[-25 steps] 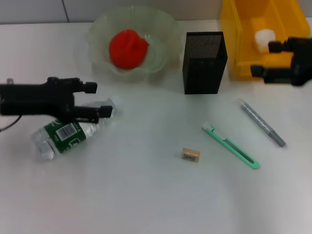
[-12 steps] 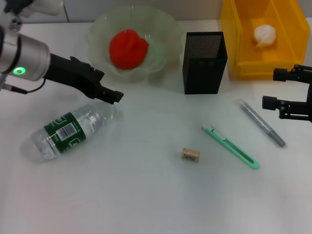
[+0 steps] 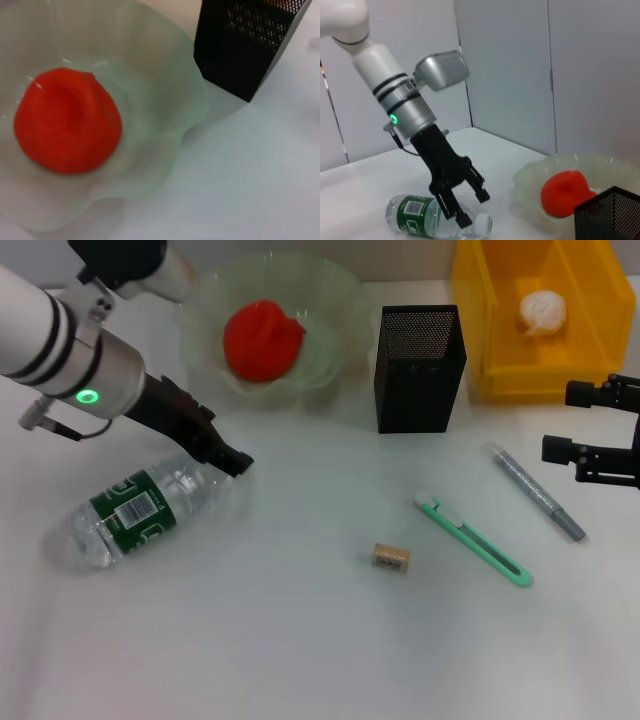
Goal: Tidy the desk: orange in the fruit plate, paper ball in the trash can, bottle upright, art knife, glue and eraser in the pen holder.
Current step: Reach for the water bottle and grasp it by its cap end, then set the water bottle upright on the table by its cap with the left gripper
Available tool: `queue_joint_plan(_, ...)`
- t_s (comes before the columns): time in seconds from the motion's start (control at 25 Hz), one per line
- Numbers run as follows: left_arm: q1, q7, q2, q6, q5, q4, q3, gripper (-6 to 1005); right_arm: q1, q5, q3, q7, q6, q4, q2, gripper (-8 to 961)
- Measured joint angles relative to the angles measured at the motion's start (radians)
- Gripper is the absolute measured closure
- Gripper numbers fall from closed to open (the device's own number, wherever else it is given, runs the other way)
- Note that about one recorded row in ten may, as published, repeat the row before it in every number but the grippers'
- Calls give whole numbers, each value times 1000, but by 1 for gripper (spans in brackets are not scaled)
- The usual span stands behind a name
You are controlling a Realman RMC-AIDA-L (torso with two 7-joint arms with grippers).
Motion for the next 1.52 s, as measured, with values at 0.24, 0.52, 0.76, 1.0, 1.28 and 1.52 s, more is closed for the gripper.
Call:
queue_joint_plan(0.24,-37,-2,-1,-52,6,-95,26,171,12,0,0,-1,0,2,-1,175)
queue_joint_plan(0.52,-47,-7,-5,-99,12,-131,70,207,14,0,0,-1,0,2,-1,175)
queue_joint_plan(0.76,-55,-14,-5,-118,22,-153,104,237,15,0,0,-2,3,4,-1,174)
queue_joint_plan(1.0,-52,-28,-5,-134,25,-154,107,302,15,0,0,-2,10,14,0,176)
queue_joint_plan(1.28,-48,-34,-5,-141,25,-152,127,508,15,6,9,-2,11,25,-1,175)
queue_joint_plan(1.52,-20,-30,-4,-160,5,-101,134,547,18,9,15,-2,11,25,-1,174)
